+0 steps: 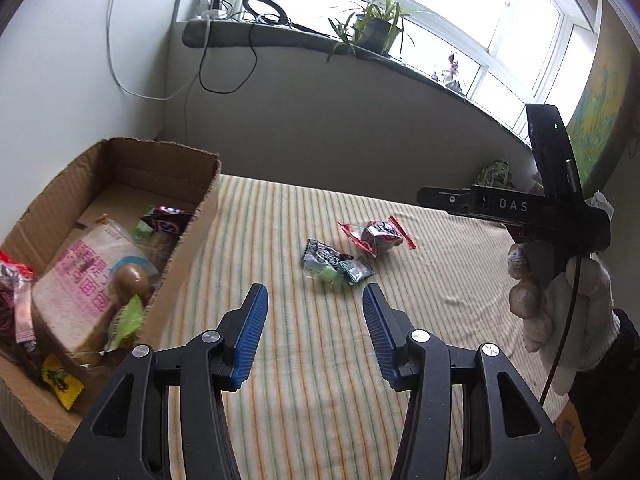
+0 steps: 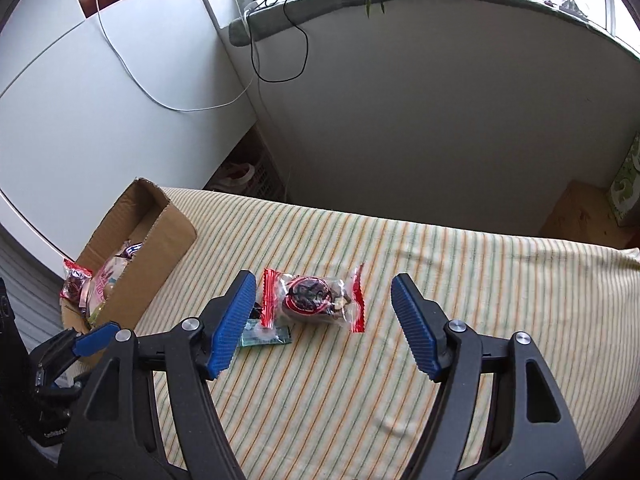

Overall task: Organize snacks
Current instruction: 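Move both open grippers over the green mint packet and red-edged chocolate bag, then grasp the green mint packet with the left gripper while the right gripper grasps the red-edged bag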

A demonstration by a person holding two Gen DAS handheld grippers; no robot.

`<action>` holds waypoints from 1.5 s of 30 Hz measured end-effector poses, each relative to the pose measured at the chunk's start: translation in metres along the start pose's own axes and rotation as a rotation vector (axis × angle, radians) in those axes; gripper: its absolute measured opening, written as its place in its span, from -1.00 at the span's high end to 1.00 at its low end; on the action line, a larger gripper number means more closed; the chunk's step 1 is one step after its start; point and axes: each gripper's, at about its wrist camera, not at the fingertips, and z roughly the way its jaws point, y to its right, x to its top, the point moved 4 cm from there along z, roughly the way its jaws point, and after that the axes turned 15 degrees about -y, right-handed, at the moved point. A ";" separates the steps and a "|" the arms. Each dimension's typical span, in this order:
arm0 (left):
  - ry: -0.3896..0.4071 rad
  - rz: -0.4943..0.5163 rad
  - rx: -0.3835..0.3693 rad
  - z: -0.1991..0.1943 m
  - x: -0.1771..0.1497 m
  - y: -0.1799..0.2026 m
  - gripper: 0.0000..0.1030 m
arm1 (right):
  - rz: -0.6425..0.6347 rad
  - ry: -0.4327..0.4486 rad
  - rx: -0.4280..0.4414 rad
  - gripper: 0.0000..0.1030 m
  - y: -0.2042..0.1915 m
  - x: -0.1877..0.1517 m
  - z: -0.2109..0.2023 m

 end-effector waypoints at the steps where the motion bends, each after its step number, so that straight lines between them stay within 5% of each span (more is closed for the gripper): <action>1: -0.009 -0.002 -0.002 0.004 0.001 0.001 0.06 | -0.014 -0.012 0.016 -0.41 -0.002 0.004 0.006; 8: -0.059 0.002 -0.011 0.033 0.011 0.004 0.06 | -0.129 -0.113 0.035 -0.41 -0.020 0.026 0.046; 20: -0.085 0.156 -0.013 0.068 0.037 0.040 0.07 | -0.156 -0.258 0.124 -0.41 -0.007 0.045 0.083; 24: -0.108 0.179 -0.019 0.077 0.045 0.038 0.08 | -0.158 -0.305 0.146 -0.13 -0.002 0.037 0.091; 31: -0.171 0.211 -0.065 0.093 0.044 0.039 0.13 | -0.136 -0.336 0.218 -0.12 0.003 0.021 0.083; 45: -0.182 0.353 0.079 0.110 0.043 0.065 0.21 | -0.193 -0.337 0.129 -0.12 0.003 0.003 0.074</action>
